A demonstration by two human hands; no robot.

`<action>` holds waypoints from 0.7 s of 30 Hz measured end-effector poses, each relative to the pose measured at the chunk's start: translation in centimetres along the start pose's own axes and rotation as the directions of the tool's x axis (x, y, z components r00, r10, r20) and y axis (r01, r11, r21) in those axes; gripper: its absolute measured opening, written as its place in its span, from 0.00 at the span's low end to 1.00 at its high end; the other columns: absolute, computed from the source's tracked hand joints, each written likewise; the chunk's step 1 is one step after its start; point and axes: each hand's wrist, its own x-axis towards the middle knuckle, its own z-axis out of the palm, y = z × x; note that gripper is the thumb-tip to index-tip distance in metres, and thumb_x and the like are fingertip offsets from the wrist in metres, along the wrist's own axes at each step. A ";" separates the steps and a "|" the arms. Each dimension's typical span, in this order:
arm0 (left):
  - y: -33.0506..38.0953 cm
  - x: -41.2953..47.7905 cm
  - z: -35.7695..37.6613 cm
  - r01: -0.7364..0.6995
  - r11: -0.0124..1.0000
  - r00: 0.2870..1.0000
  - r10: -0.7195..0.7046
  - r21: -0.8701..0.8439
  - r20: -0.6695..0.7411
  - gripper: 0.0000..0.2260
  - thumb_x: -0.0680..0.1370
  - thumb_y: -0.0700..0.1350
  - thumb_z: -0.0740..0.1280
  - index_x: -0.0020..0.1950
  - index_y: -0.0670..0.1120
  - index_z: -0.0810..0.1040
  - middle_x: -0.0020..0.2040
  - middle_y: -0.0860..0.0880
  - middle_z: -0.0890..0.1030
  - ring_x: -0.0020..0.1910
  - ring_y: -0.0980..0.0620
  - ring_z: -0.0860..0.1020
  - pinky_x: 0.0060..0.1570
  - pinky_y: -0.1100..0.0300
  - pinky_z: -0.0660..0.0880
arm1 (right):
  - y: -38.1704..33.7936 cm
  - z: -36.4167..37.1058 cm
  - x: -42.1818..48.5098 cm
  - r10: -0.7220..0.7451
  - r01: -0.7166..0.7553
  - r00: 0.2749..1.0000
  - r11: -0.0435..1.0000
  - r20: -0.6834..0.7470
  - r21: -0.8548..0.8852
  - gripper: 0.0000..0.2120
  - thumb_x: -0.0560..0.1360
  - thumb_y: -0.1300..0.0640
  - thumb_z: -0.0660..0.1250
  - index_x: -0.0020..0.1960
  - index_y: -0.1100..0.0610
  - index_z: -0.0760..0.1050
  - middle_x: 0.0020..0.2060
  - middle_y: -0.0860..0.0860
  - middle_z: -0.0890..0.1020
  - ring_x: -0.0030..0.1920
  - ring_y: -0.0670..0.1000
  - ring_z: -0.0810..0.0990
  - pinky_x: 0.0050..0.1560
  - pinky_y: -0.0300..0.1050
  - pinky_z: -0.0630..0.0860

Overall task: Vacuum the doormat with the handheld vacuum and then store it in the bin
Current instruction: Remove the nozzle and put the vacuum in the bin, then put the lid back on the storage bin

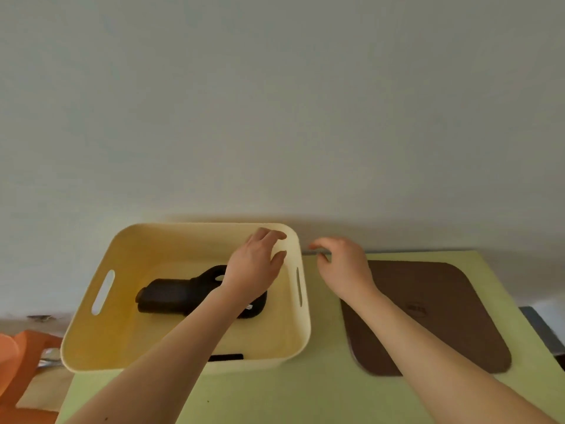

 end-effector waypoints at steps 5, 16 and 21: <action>6.0 0.6 3.2 -0.044 0.995 0.997 0.049 -0.086 0.055 0.17 0.78 0.48 0.61 0.68 0.51 0.69 0.65 0.51 0.72 0.64 0.49 0.71 0.58 0.57 0.69 | 5.3 -2.9 -2.1 0.120 -0.122 0.990 0.992 -0.071 -0.035 0.14 0.74 0.61 0.62 0.55 0.49 0.79 0.54 0.48 0.82 0.56 0.51 0.77 0.54 0.45 0.74; 13.8 1.2 14.3 0.128 0.988 0.891 -0.076 -0.087 0.447 0.31 0.76 0.61 0.61 0.75 0.52 0.57 0.74 0.47 0.62 0.72 0.45 0.63 0.70 0.51 0.62 | 19.4 -6.9 -7.4 0.388 -0.391 0.920 0.916 -0.058 -0.084 0.18 0.75 0.56 0.64 0.64 0.50 0.75 0.61 0.49 0.79 0.62 0.53 0.74 0.58 0.48 0.72; 13.8 1.5 18.1 0.335 0.940 0.811 -0.256 -0.058 0.527 0.38 0.73 0.65 0.63 0.77 0.53 0.53 0.77 0.45 0.53 0.76 0.44 0.54 0.73 0.49 0.56 | 24.8 -6.8 -7.6 0.500 -0.496 0.865 0.863 0.028 -0.097 0.22 0.75 0.53 0.64 0.69 0.50 0.69 0.66 0.50 0.74 0.66 0.56 0.70 0.62 0.51 0.71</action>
